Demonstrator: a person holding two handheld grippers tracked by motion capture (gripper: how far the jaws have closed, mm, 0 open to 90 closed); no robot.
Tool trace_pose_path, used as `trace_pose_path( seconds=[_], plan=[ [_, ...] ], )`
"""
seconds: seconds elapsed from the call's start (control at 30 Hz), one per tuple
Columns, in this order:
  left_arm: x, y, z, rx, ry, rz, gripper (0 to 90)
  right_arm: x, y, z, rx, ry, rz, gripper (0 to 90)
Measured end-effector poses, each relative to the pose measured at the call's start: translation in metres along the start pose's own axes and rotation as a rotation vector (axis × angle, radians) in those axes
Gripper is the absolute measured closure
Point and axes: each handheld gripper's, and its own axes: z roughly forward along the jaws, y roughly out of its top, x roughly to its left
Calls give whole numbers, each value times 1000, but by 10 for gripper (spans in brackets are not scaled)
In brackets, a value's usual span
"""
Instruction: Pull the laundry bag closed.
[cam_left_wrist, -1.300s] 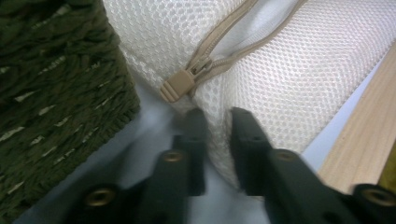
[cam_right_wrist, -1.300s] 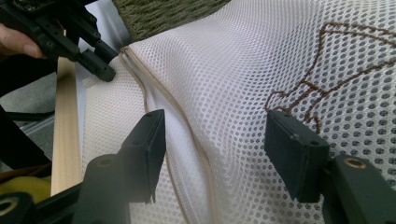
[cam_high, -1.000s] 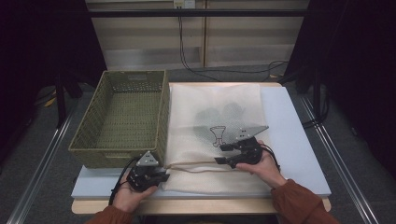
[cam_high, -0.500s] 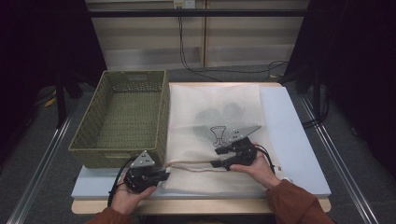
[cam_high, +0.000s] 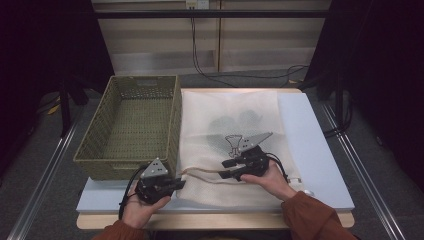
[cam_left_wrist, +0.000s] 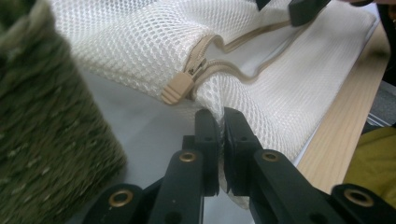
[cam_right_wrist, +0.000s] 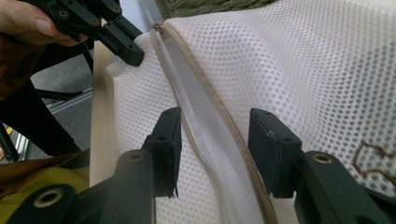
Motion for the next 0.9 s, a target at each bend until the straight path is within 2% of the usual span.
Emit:
trace_pose_path(
  seconds=[0.27,0.37,0.57,0.67,0.8,0.9],
  plan=[
    [-1,16,4,3,-4,33,854,4,17,9,-13,22,-23,656],
    [-3,21,7,36,-1,62,854,7,25,15,-6,26,-45,682],
    [-6,14,11,41,9,79,852,11,35,32,-2,54,-67,741],
    [-5,15,10,30,7,79,851,13,43,38,-13,60,-77,761],
    [-6,17,12,29,3,85,851,17,53,50,9,71,-106,761],
    [-8,19,14,31,5,87,851,17,56,55,16,69,-110,767]
  ],
)
